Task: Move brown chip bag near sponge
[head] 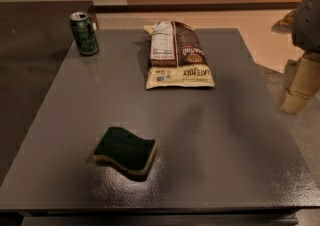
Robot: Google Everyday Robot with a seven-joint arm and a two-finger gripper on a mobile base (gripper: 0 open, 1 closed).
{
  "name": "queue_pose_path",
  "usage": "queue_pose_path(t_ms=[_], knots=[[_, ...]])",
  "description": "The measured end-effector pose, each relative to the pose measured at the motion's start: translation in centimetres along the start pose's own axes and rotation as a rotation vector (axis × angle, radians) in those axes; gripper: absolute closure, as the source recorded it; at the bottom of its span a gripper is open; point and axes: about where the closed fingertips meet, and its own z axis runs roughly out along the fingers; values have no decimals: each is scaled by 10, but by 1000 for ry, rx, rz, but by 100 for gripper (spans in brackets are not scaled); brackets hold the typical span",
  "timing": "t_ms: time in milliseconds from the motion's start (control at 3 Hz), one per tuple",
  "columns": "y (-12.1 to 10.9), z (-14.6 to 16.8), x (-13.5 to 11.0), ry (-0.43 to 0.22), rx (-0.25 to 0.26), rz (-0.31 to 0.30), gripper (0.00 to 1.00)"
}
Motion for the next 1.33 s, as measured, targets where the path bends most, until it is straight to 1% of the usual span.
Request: queue_pose_path(t_ms=[333, 667, 1000, 1333], knots=[[0, 0, 0, 0, 0, 0, 0], [-3, 15, -9, -1, -39, 17, 0], [-20, 42, -28, -20, -87, 87, 0], [-44, 67, -50, -57, -104, 196, 0]])
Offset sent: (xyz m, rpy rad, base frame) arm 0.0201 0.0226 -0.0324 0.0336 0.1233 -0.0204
